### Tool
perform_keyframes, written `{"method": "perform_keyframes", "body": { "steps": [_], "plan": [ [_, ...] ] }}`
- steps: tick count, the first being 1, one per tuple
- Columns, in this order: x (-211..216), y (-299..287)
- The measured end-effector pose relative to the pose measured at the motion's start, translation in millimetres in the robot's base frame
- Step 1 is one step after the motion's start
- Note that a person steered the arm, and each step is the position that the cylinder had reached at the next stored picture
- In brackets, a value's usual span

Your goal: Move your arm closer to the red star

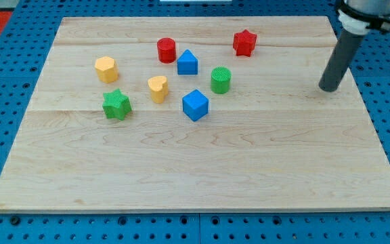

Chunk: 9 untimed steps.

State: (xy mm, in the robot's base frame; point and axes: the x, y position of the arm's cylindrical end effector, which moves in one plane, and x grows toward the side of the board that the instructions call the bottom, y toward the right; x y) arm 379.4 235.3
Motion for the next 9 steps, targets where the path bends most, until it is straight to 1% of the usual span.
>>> {"method": "perform_keyframes", "body": {
  "steps": [1,2,6,8,9],
  "plan": [
    [-34.4,4.3],
    [-56.2,4.3],
    [-57.1,-1.8],
    [-96.0,-15.2],
    [-108.8,-38.3]
  ]
}}
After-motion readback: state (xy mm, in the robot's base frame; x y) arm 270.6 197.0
